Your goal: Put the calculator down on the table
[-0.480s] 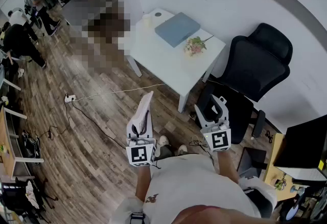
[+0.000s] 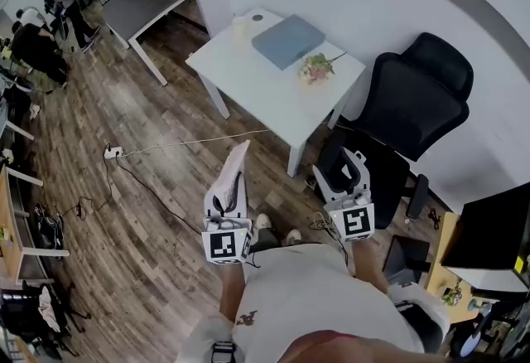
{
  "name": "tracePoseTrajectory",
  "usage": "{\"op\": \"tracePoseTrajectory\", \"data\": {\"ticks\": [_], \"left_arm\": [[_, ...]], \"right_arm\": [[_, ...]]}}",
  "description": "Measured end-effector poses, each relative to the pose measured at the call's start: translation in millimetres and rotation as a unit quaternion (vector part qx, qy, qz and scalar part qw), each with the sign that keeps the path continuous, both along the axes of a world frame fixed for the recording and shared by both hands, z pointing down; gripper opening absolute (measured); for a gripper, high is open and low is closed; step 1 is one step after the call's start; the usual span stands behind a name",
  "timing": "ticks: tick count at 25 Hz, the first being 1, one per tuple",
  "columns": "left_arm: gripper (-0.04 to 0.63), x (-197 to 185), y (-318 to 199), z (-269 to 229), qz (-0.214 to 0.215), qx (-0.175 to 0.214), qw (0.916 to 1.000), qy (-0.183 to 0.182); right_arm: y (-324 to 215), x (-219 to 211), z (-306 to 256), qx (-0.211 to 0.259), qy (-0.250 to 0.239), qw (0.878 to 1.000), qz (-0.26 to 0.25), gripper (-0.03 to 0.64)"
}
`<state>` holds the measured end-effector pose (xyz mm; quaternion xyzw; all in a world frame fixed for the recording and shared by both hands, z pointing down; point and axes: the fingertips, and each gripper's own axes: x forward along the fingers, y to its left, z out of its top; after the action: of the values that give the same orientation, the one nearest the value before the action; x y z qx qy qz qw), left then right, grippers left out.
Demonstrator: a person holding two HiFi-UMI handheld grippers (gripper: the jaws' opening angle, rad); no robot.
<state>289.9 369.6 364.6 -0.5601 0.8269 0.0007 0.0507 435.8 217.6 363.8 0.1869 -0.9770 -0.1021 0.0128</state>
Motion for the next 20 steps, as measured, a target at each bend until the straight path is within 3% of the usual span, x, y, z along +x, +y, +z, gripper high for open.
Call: {"op": "tracePoseTrajectory", "data": {"ticks": [2,5,12,20], "left_arm": [[0.08,1.8,0.5,-1.0,-0.001,0.002,1.0,-0.001],[0.08,0.2,0.1,-2.0,-0.003,0.001,1.0,-0.002],[0.08,-18.7,-9.8,-1.4,-0.002,-0.001,1.0,-0.003],[0.08,-63.6,-36.7,4.6,0.001,-0.006,1.0,0.0]], "right_arm": [[0.0,-0.1,1.0,-0.015,-0.009,1.0,-0.008,0.33],[-3.4,-3.1,4.9,-0.017,-0.013,1.0,-0.005,0.351],[-13.9,-18.4,11.5,-0.018,-0.019,1.0,-0.003,0.353],[-34.8,-66.4,10.7,-0.018,-0.005,1.0,-0.004,0.353]]}}
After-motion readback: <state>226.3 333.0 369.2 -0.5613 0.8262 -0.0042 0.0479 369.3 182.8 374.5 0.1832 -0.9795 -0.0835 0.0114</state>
